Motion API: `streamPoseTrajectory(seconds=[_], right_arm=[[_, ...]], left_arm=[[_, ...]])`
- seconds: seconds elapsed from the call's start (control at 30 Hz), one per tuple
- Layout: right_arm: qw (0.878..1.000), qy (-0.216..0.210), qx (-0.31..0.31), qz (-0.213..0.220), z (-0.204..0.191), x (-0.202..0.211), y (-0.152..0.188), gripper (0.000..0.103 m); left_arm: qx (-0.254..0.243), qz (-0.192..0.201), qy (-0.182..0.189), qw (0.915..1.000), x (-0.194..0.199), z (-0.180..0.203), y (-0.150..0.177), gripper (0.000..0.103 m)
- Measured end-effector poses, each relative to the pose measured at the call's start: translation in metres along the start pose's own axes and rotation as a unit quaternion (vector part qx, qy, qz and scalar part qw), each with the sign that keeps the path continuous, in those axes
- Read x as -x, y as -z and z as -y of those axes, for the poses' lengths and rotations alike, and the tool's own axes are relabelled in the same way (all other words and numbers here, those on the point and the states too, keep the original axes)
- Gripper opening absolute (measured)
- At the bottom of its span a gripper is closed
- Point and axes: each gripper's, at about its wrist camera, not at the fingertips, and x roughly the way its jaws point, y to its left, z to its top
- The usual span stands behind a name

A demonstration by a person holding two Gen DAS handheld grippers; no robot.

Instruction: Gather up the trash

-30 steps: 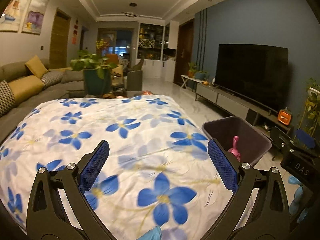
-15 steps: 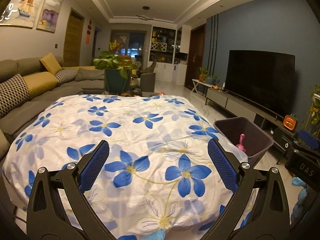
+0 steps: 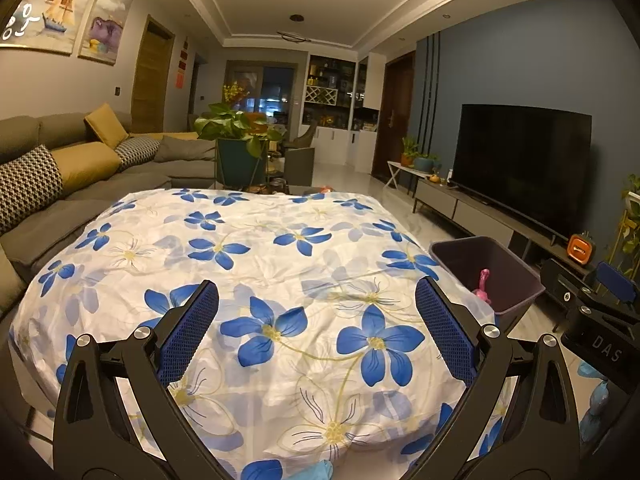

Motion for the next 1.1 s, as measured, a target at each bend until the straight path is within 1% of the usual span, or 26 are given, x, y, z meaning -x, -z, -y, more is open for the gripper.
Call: streamPoseTrajectory(seconds=[1.1], right_arm=[[1.0, 0.002, -0.003, 0.007, 0.0004, 0.0002, -0.0017, 0.097]], left_arm=[[0.0, 0.007, -0.012, 0.9999, 0.0036, -0.0025, -0.0035, 0.097]])
